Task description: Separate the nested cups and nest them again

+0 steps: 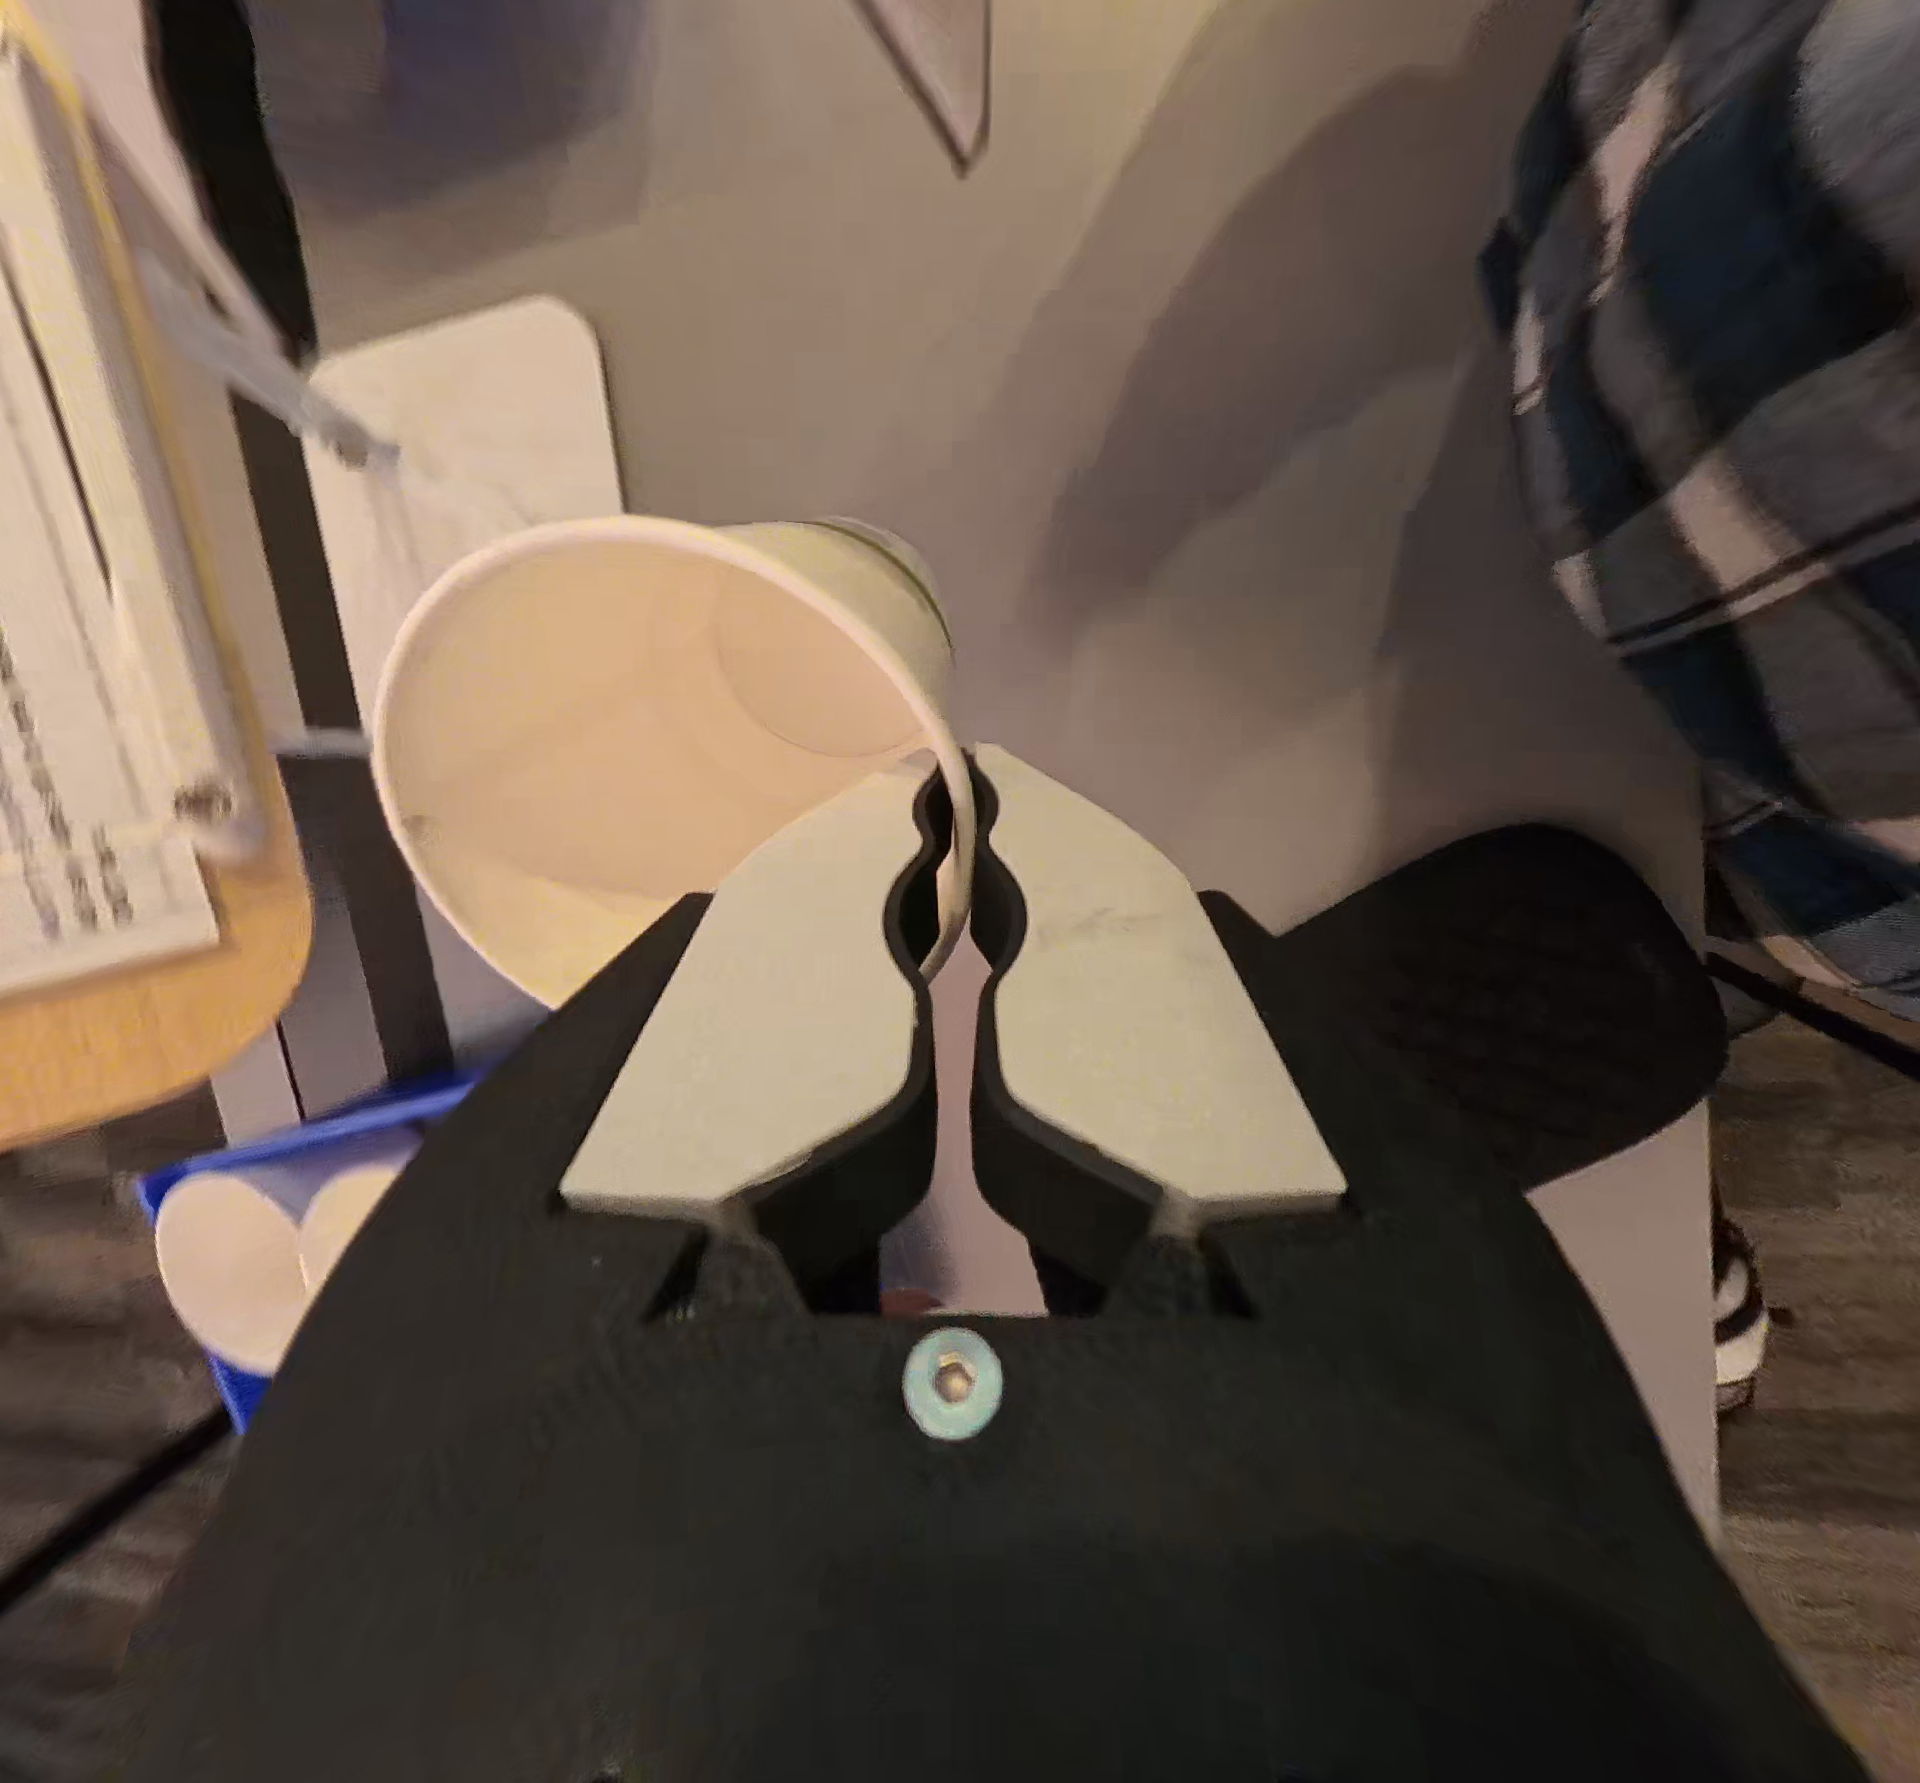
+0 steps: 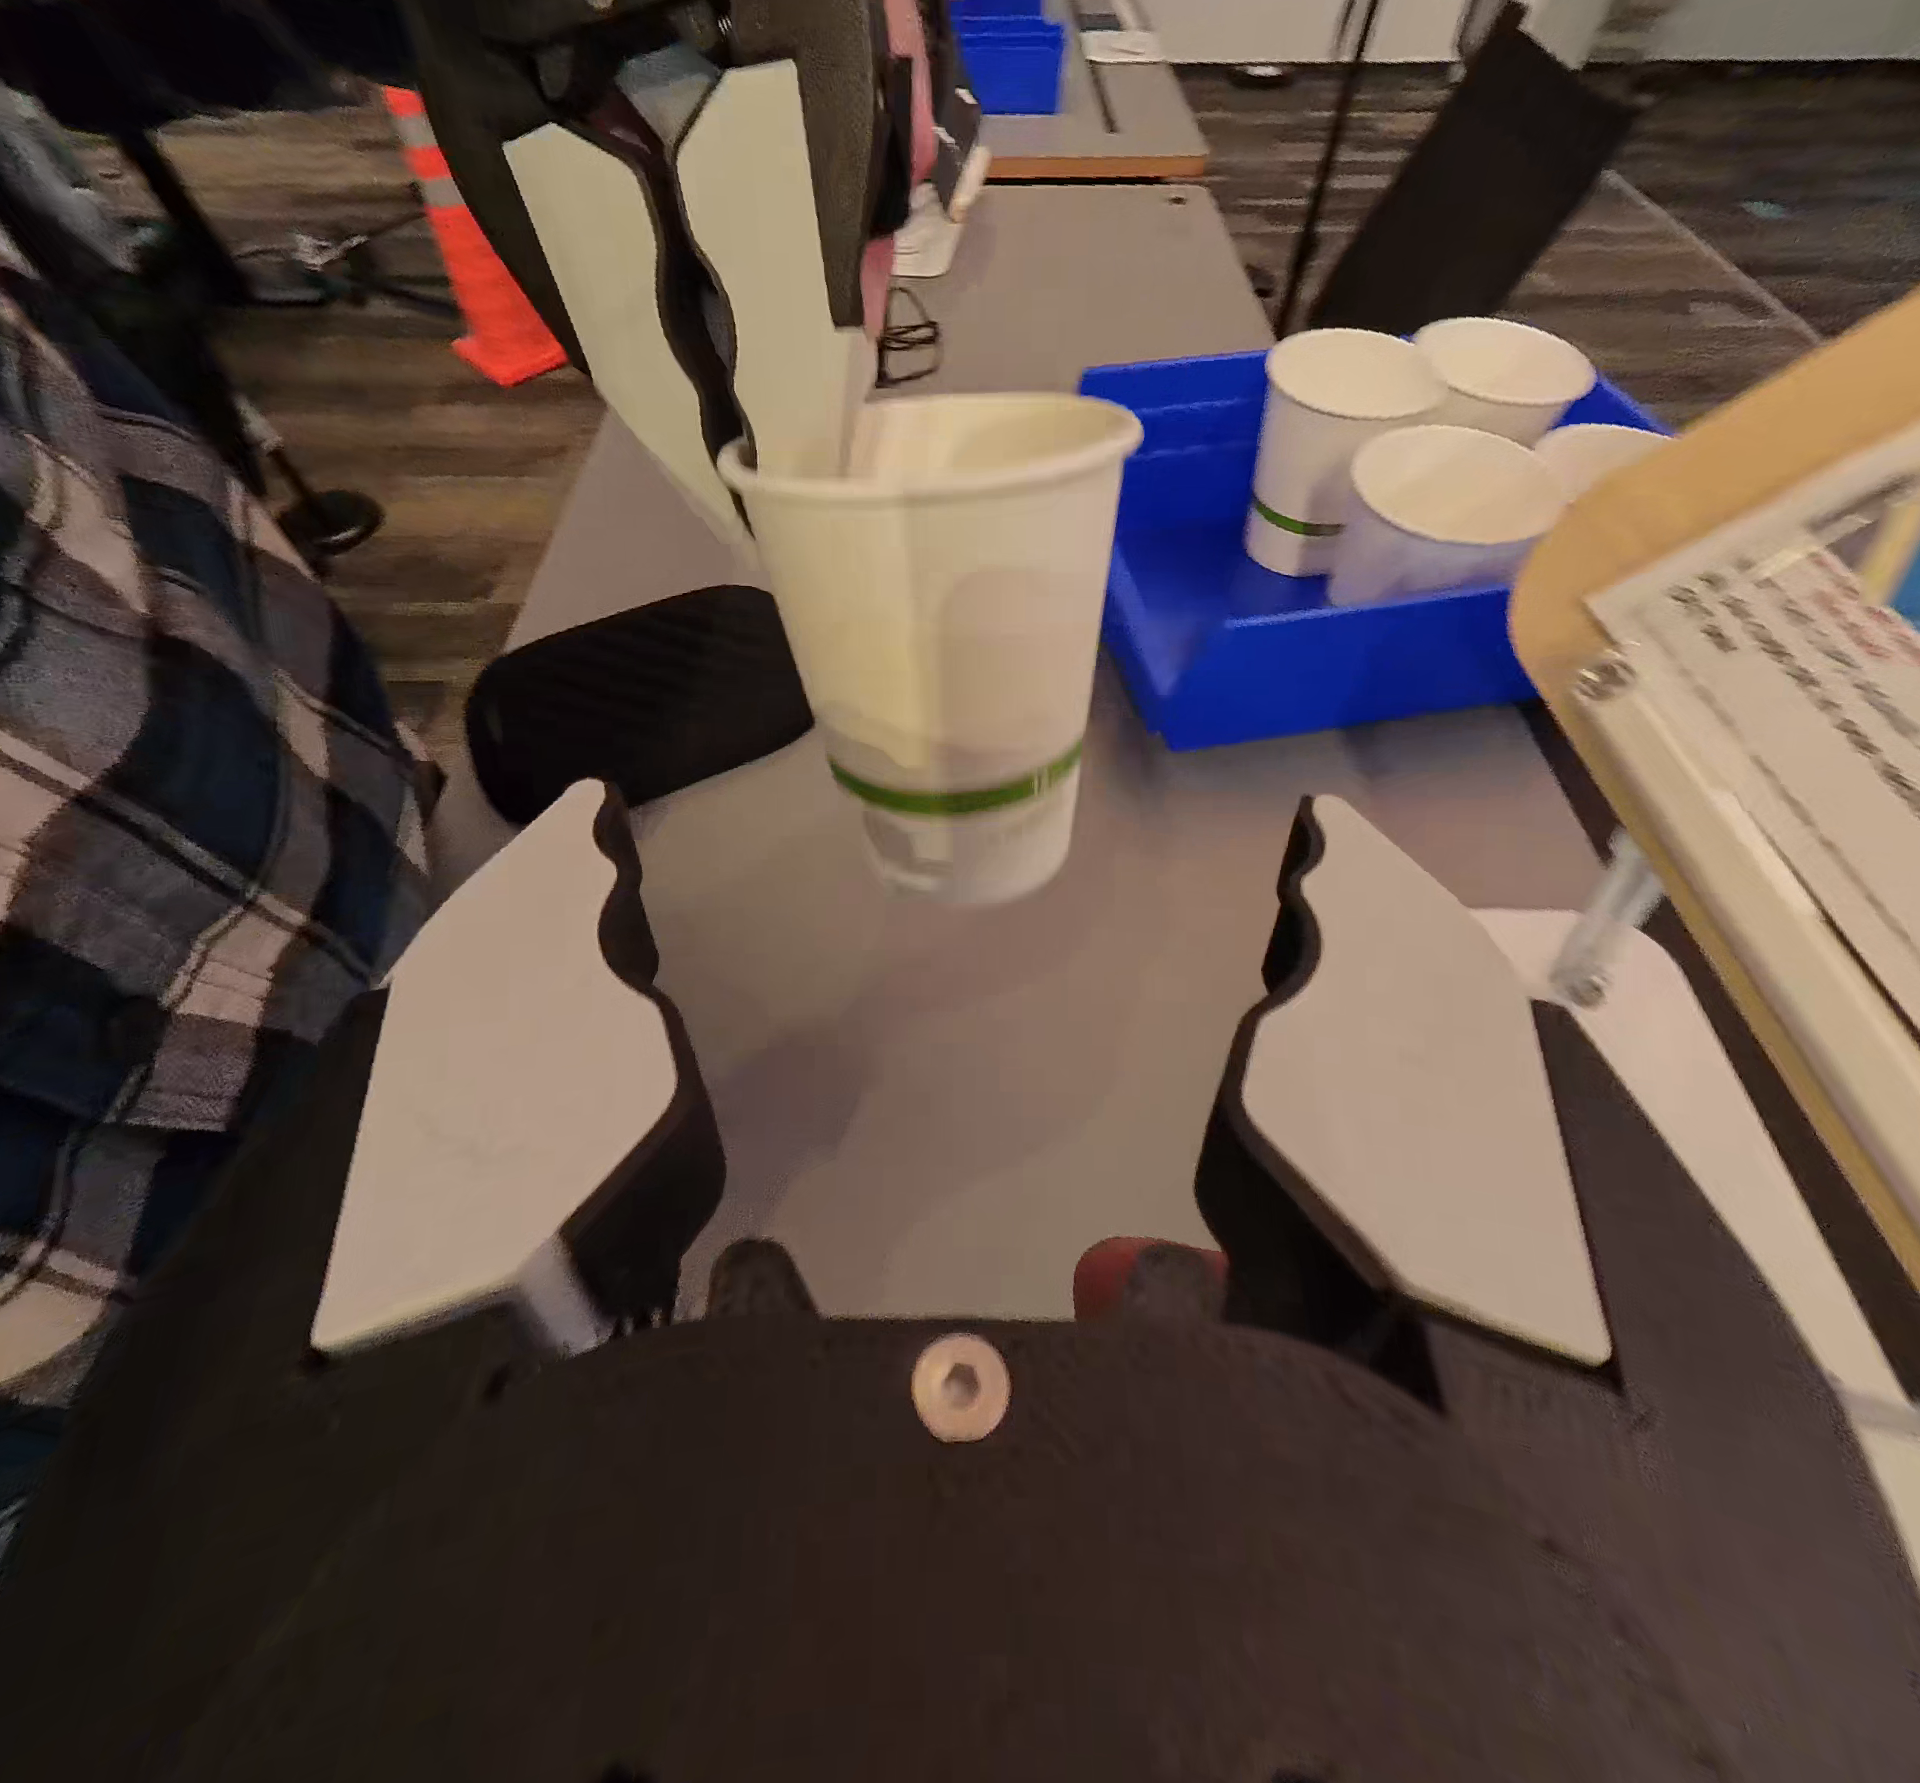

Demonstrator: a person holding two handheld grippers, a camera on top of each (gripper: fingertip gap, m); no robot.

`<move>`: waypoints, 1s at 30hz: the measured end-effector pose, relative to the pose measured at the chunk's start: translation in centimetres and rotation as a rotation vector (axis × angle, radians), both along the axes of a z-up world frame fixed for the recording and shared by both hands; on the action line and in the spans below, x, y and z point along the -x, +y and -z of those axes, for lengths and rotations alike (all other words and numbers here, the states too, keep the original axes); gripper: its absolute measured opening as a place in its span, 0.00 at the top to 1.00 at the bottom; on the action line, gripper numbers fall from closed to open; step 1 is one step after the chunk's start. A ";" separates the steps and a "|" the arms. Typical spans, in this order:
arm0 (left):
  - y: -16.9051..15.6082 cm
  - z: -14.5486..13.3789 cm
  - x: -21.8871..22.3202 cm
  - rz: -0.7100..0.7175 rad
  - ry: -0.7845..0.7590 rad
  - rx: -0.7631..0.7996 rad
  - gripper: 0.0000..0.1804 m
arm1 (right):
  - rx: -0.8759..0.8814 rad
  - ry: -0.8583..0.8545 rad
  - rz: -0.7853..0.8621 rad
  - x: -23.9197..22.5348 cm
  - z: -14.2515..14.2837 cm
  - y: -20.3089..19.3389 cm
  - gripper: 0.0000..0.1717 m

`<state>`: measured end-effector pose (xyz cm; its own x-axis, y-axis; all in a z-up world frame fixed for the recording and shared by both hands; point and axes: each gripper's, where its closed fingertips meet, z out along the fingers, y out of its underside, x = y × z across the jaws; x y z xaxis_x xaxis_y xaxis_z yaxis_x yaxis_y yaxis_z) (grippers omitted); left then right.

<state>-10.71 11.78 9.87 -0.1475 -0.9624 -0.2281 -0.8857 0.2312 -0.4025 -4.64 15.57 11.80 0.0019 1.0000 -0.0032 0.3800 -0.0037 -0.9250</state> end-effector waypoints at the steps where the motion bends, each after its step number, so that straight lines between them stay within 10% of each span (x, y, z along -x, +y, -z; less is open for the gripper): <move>1: -0.5 -0.1 -0.8 0.033 -0.004 0.011 1.00 | 0.011 0.005 -0.029 0.5 0.0 -0.5 0.32; 24: -3.9 0.0 -6.7 0.262 -0.027 0.068 0.99 | 0.166 0.052 -0.253 1.0 0.8 -5.1 0.47; 30: -1.5 -1.5 -6.6 0.161 -0.065 0.034 0.73 | 0.208 0.095 -0.173 -1.4 1.1 -3.4 0.47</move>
